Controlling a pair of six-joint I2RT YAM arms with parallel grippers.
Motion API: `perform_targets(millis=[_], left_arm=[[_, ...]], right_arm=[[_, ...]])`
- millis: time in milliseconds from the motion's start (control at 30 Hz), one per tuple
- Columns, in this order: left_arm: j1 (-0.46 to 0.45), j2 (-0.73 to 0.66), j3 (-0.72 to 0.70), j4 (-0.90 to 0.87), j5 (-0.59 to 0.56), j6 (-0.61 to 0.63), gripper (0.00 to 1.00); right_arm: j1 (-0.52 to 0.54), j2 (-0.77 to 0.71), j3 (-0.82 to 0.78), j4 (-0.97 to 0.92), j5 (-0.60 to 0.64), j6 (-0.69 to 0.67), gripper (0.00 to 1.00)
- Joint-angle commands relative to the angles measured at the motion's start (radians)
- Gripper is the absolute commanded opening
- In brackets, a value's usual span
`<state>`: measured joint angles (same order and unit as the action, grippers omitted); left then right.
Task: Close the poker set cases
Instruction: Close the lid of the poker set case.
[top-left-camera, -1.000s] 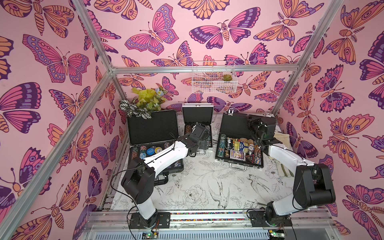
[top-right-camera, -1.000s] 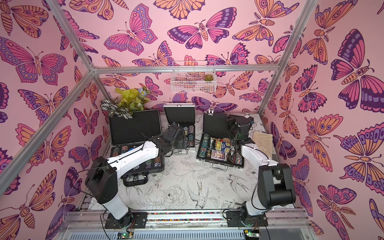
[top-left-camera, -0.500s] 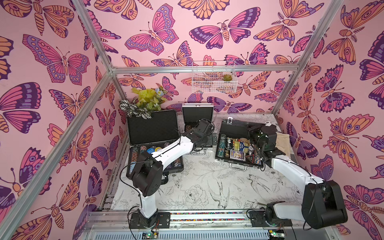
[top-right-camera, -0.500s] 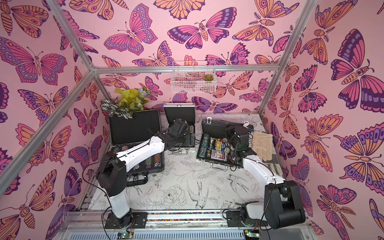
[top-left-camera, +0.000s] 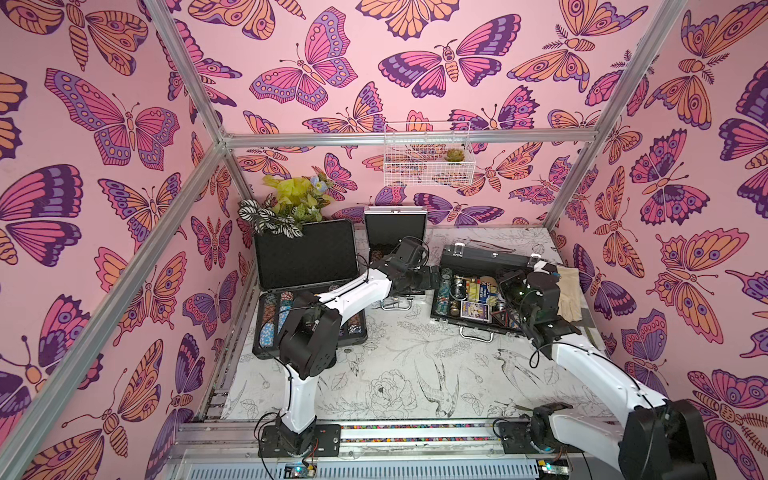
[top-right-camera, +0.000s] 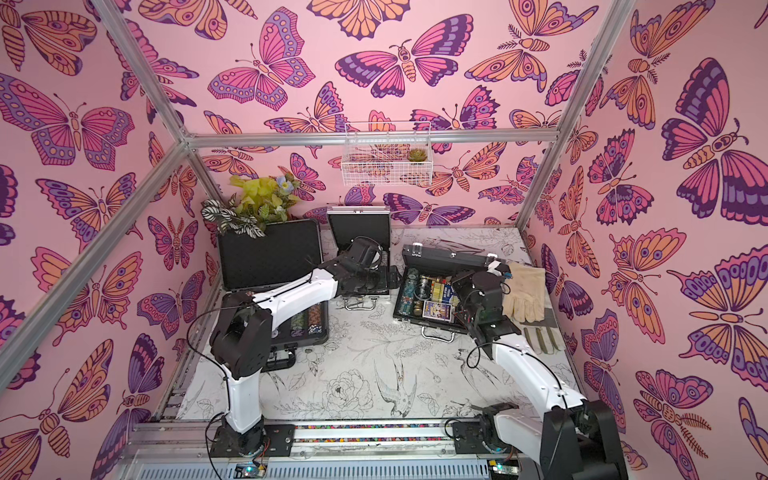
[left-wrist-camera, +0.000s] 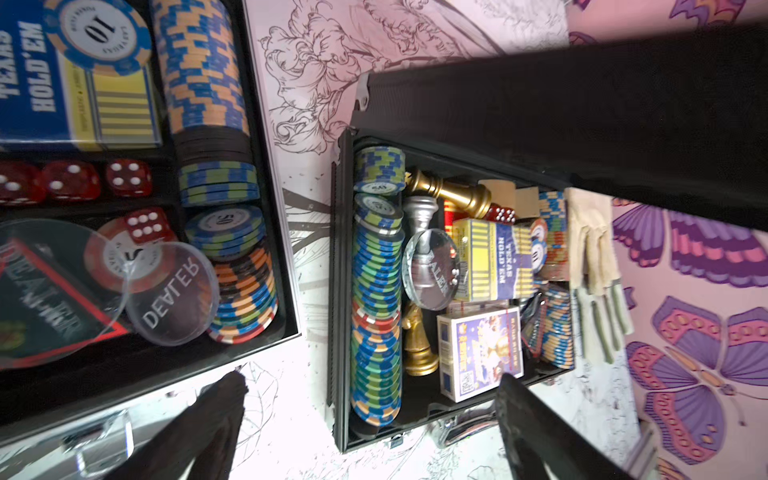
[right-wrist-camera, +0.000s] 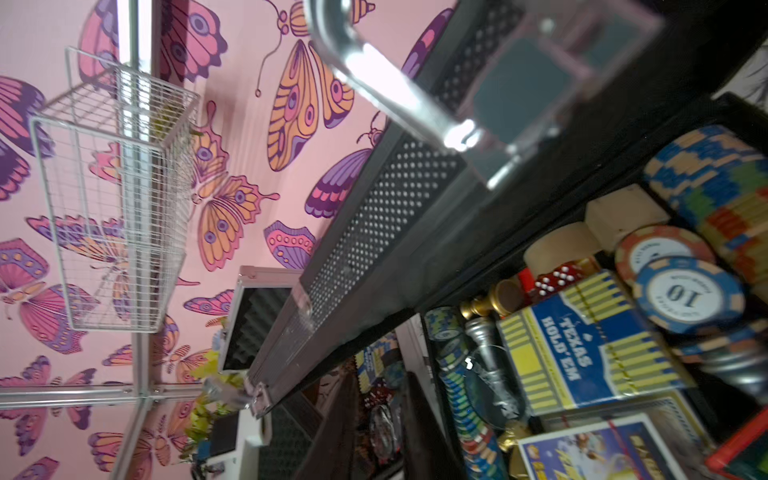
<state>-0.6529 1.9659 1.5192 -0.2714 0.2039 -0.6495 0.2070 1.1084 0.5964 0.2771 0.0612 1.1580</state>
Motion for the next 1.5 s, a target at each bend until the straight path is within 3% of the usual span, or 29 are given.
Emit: perform_targets(millis=[0, 267, 600, 1100, 1467], left_arm=[[0.010, 0.006, -0.030, 0.064, 0.060, -0.026, 0.95], [0.028, 0.001, -0.067, 0.089, 0.070, -0.049, 0.95], [0.038, -0.018, -0.110, 0.089, 0.040, -0.046, 0.95], [0.048, -0.084, -0.139, 0.043, -0.088, 0.010, 0.96], [-0.032, -0.090, -0.041, -0.030, -0.155, 0.156, 0.96]], right_arm=[[0.001, -0.026, -0.023, -0.069, 0.028, -0.067, 0.27], [0.000, -0.062, -0.028, -0.124, 0.035, -0.109, 0.32], [0.000, -0.133, -0.063, -0.256, -0.027, -0.154, 0.50], [0.000, -0.215, -0.239, -0.310, -0.028, -0.156, 0.52], [0.001, -0.285, -0.257, -0.414, -0.063, -0.185, 0.53]])
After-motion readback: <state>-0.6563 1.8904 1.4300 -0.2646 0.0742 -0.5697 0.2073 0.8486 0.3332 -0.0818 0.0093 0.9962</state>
